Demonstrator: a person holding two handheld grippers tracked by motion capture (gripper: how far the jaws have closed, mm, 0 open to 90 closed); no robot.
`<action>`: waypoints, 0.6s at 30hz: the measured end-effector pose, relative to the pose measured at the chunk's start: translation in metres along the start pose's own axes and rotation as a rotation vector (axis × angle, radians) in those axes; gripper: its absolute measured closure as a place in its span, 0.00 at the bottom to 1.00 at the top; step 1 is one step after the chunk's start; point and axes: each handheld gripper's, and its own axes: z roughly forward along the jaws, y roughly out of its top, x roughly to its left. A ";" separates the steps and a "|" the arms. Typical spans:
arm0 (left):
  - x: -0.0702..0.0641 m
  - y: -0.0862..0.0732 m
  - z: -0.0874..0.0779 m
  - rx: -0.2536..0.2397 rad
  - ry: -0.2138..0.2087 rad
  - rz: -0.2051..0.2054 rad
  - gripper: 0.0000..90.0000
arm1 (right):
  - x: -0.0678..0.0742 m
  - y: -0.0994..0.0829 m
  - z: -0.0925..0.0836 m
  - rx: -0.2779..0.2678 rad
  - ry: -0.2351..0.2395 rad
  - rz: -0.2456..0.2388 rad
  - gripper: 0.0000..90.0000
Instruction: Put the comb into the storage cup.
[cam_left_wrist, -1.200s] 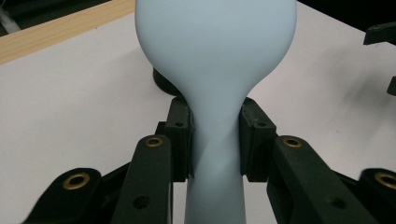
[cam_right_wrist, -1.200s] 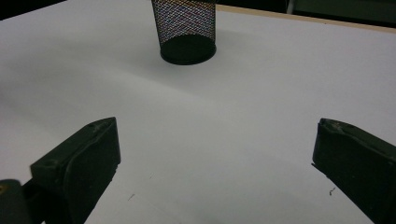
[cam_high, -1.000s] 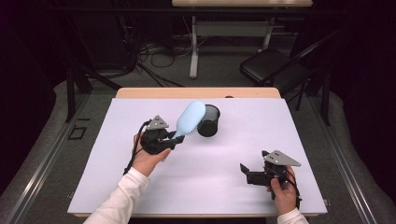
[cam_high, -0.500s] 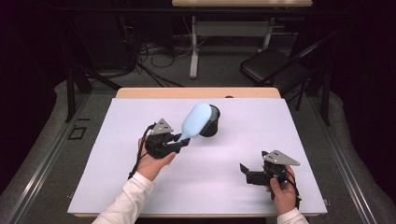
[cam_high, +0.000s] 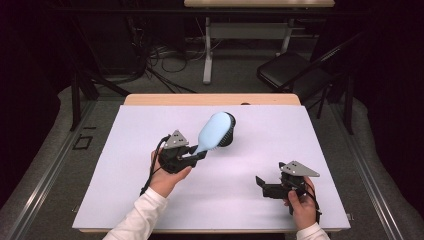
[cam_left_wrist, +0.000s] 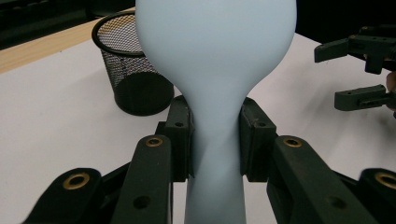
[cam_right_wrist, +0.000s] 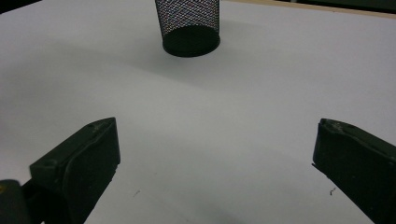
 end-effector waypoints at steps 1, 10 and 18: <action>-0.001 0.000 0.000 0.000 -0.001 0.002 0.77 | 0.000 0.000 0.000 0.003 0.003 0.000 0.00; -0.007 -0.001 0.003 0.004 -0.002 0.017 0.77 | 0.005 0.004 -0.001 0.011 0.021 -0.001 0.00; -0.009 -0.004 0.005 0.006 0.004 0.014 0.77 | 0.008 0.010 0.005 0.063 0.034 0.027 0.00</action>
